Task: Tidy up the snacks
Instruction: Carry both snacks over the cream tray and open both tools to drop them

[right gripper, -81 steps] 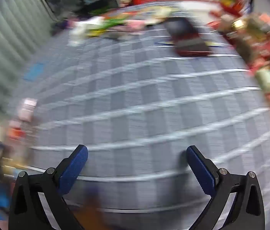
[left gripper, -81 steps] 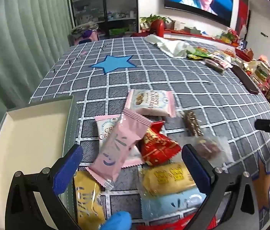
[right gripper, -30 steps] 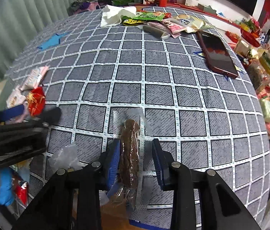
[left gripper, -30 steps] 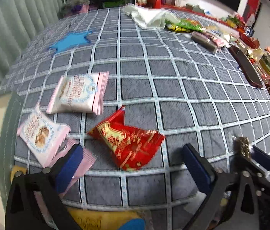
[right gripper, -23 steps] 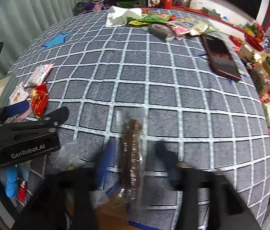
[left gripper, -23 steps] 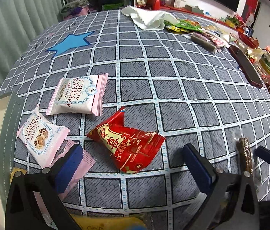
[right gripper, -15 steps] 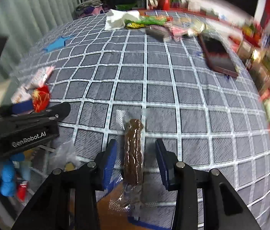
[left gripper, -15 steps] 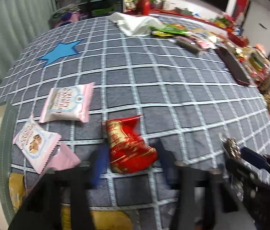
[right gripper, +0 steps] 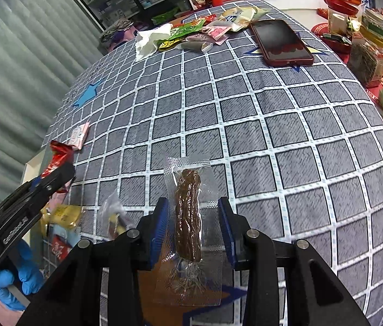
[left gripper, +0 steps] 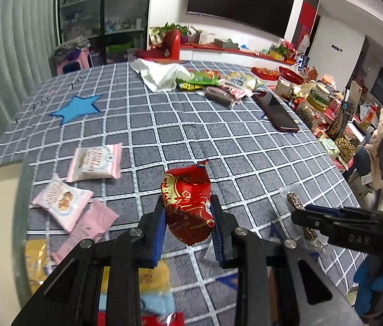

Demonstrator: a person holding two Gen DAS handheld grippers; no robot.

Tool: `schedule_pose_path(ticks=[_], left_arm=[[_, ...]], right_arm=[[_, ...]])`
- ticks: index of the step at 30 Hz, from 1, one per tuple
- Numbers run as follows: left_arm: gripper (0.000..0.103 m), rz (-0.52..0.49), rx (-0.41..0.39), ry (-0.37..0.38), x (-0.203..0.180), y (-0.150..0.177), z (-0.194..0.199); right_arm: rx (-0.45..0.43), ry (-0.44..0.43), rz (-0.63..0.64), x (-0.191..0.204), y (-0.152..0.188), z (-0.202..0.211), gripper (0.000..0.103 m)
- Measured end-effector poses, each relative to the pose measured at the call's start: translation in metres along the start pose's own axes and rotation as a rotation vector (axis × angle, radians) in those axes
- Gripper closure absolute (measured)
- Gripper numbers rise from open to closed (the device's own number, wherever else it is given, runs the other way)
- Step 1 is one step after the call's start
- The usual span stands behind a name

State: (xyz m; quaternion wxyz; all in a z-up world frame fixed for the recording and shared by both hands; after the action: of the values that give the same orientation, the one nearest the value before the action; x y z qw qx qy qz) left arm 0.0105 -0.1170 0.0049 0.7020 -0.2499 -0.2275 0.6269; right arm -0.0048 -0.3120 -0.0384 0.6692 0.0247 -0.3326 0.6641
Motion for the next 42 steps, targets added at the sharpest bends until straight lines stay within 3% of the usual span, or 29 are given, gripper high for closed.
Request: schedule_pose_path(ticks=[9,19,33,42], left_arm=[[0.070,0.020,-0.072,-0.046,0.043,0.011,0.044],[0.070,0.090,-0.064,-0.153,0.117,0.033,0.063],[0.070,0.265,-0.029,-0.283,0.239,0.083,0.072],[0.070,0.349,0.030,-0.293,0.280,0.117,0.057]], right_arm=[[-0.002,0.004,0.054,0.034,0.002,0.007,0.064],[0.032,-0.030,0.184,0.118,0.006,-0.009,0.064],[0.172,-0.138,0.418,0.275,0.031,-0.086,0.064],[0.249,-0.196,0.505,0.353,0.044,-0.137,0.064]])
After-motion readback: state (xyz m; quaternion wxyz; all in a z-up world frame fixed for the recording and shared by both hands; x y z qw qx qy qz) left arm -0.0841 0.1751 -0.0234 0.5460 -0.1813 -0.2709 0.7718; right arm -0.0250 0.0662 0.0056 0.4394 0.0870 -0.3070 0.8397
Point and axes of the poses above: each gripper's, at about its wrist camera, not at the fingertips, and z roughly against the way its jaws point, x to its left, y to its underside, the point moved 5 cm from there along -z, roughly the way its jaws point, and after that the axes turned 10 degrees about -y, right-handed, at the moved point
